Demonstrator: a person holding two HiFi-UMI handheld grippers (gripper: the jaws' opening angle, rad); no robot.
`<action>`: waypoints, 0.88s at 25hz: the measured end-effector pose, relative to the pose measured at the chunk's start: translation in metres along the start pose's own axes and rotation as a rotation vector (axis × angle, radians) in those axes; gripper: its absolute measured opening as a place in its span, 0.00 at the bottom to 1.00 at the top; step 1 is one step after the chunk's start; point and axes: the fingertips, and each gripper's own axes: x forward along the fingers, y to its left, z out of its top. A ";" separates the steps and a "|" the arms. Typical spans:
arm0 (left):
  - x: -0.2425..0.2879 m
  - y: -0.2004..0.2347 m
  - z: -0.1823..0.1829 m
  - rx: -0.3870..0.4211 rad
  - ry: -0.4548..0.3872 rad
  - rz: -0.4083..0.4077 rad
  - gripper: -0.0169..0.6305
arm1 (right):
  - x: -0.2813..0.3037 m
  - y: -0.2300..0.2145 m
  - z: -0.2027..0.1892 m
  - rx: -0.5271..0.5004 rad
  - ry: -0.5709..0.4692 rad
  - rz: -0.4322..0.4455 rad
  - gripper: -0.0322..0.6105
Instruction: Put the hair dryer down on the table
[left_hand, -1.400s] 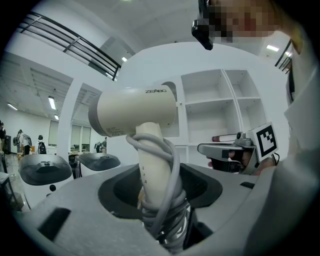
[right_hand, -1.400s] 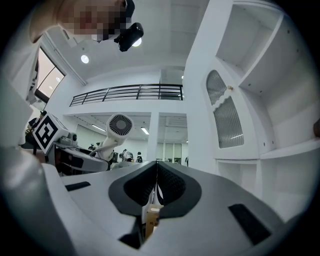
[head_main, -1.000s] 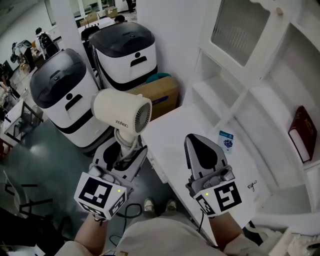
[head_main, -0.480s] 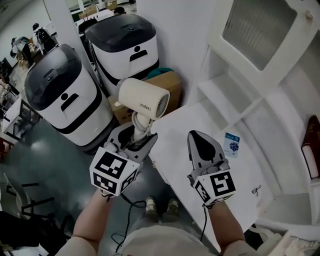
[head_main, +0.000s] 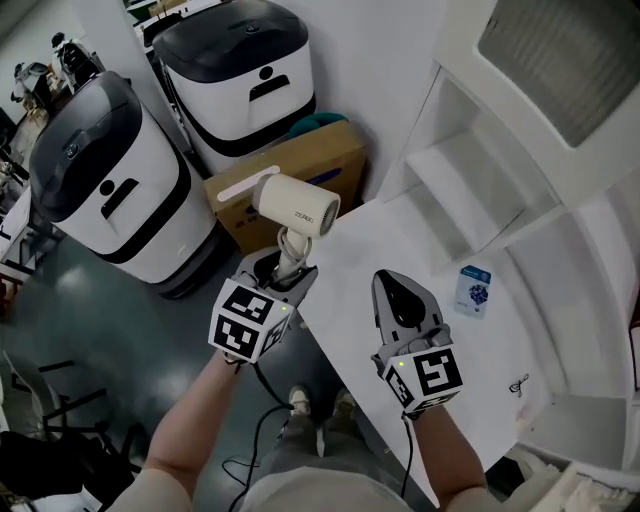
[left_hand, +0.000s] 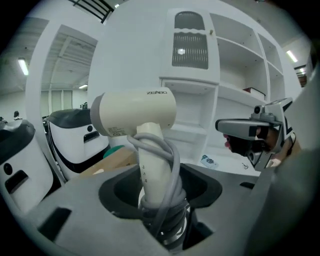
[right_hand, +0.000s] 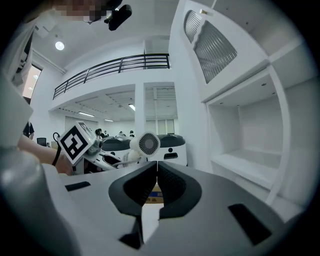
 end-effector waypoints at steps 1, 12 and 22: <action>0.011 0.004 -0.010 -0.004 0.020 -0.003 0.38 | 0.005 -0.002 -0.005 -0.001 0.006 0.001 0.08; 0.109 0.022 -0.104 0.042 0.223 -0.055 0.38 | 0.036 -0.020 -0.072 0.061 0.068 -0.005 0.08; 0.160 0.021 -0.163 0.034 0.388 -0.141 0.38 | 0.035 -0.028 -0.099 0.121 0.082 -0.025 0.08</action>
